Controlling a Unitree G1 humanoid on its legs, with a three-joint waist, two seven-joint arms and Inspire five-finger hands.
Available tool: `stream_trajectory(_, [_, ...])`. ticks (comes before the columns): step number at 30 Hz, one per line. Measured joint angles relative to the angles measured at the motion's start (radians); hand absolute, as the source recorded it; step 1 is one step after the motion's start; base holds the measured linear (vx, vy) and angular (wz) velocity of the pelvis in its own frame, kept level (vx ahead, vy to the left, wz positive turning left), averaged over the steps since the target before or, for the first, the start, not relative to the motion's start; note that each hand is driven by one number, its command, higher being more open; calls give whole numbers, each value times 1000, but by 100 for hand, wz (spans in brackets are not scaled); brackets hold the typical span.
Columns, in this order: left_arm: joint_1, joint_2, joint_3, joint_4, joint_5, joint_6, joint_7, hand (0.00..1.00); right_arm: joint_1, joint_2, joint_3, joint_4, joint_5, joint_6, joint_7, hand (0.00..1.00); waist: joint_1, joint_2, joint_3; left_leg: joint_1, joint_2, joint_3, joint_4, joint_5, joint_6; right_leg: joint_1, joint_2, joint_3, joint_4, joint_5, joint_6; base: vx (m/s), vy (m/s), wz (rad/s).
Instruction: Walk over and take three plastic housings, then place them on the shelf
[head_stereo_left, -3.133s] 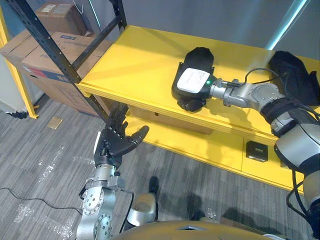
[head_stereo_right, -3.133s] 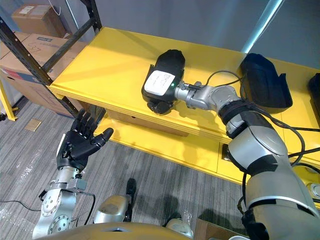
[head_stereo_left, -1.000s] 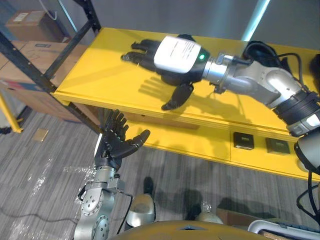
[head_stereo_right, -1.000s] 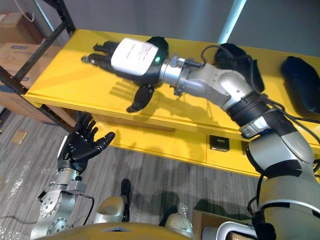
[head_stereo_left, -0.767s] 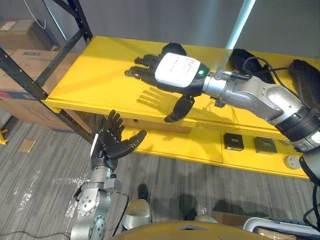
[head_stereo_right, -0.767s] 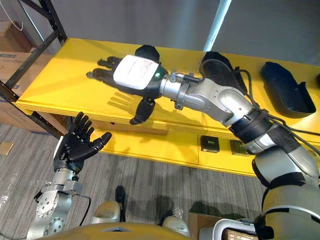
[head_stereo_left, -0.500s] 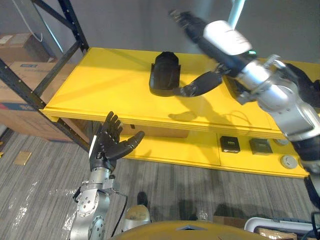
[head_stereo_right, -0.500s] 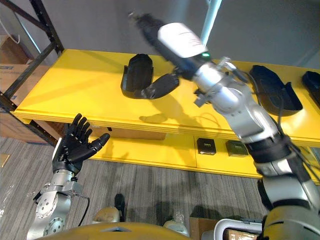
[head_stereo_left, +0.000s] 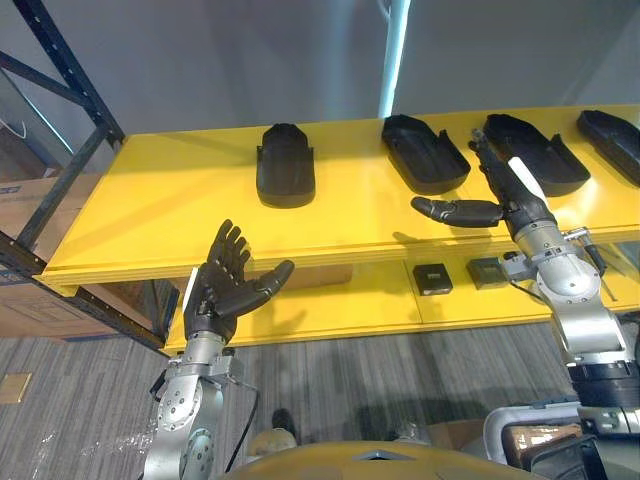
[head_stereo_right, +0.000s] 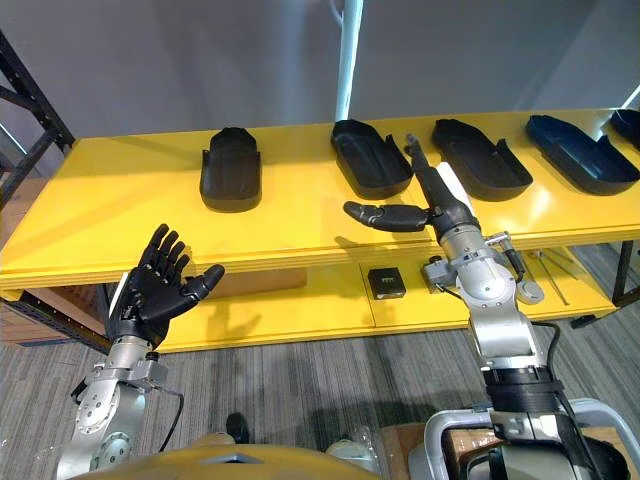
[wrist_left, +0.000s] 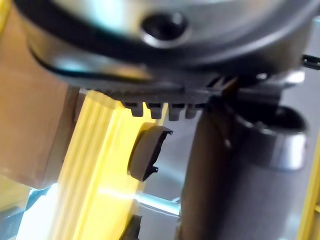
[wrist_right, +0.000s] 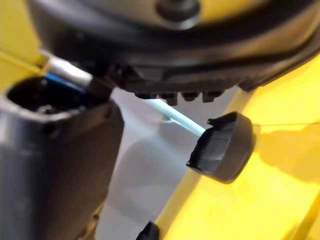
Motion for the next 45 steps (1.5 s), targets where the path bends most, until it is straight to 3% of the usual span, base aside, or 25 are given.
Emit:
stream_trajectory(7, [6, 0, -30, 0, -4, 1, -16, 100, -214, 0, -2, 228, 7, -30, -96, 100, 4, 10, -2, -55, -5, -23, 0, 5, 6, -42, -3, -18, 3, 6, 0, 4, 15, 10])
stream_trajectory(11, [-10, -1, -54, 0, -8, 1, -15, 100, -353, -11, -3, 332, 19, -61, -142, 100, 8, 33, 42, -83, -14, -36, 2, 20, 26, -77, -18, -19, 38, 7, -2, 11, 26, 6])
stream_trajectory(16, [-48, -3, -62, -13, -12, 0, 9, 100, -470, -65, 6, 462, 78, -93, -145, 100, 25, 65, 114, -99, -32, -41, 3, 27, 34, -115, -46, -18, 90, -2, -1, -23, 62, 4])
stream_trajectory(26, [-42, -11, -71, -35, -18, -2, 30, 100, -569, -79, 64, 646, 157, -91, -118, 100, 27, 74, 159, -93, -62, -58, 4, 30, 39, -144, -96, -19, 189, -42, 9, -7, 24, 4])
stream_trajectory(31, [-35, -8, -115, -34, -41, -4, 32, 100, -650, -93, 65, 663, 156, -92, -128, 100, 28, 96, 201, -92, -59, -66, 1, 29, 31, -168, -107, -18, 246, -77, 1, -64, -13, 1])
stream_trajectory(45, [-29, -2, -121, -35, -47, -8, 34, 100, -656, -101, 76, 664, 157, -92, -72, 100, 24, 106, 211, -87, -62, -69, 5, 41, 40, -209, -131, -4, 350, -133, -7, 25, -36, 0])
